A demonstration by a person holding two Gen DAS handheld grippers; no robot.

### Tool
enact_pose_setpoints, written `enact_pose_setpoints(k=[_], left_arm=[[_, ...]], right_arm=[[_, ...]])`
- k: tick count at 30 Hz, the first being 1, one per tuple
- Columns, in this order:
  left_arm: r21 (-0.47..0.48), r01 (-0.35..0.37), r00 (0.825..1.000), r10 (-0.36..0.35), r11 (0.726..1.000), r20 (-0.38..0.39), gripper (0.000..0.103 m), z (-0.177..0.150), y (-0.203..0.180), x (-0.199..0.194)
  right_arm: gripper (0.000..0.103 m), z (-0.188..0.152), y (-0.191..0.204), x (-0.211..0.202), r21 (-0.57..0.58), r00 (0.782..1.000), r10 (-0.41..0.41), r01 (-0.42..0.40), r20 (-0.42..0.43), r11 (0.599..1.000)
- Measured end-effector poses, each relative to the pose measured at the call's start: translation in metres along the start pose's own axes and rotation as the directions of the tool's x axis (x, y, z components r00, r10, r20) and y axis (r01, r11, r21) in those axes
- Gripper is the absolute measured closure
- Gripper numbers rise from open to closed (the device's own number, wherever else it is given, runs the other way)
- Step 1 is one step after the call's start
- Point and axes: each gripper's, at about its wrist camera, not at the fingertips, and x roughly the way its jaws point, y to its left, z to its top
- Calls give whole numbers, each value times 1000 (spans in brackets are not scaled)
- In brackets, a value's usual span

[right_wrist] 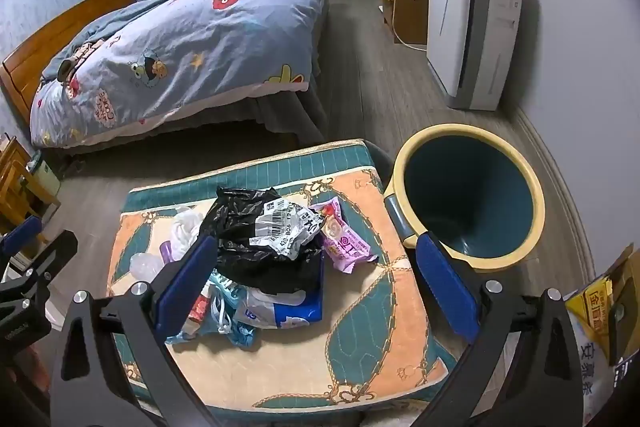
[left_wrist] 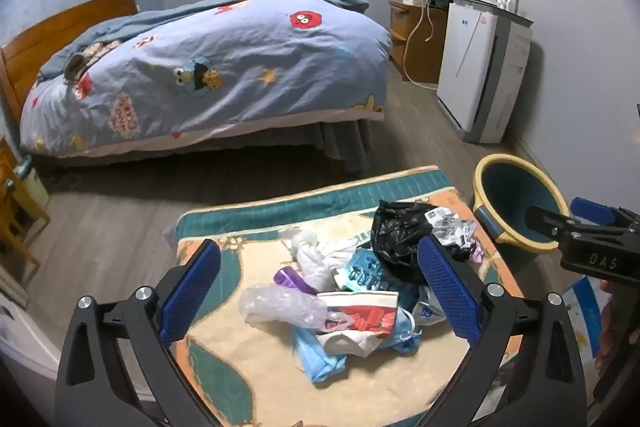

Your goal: Collect trash

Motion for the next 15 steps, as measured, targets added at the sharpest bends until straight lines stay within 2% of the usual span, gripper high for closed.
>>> enact_pose_setpoints(k=[15], left_arm=[[-14,13,1000,-13,1000,2,5,-1,1,-1]], right_arm=[[6,-3,7,3,-22,1000,-24,24,-1,999]])
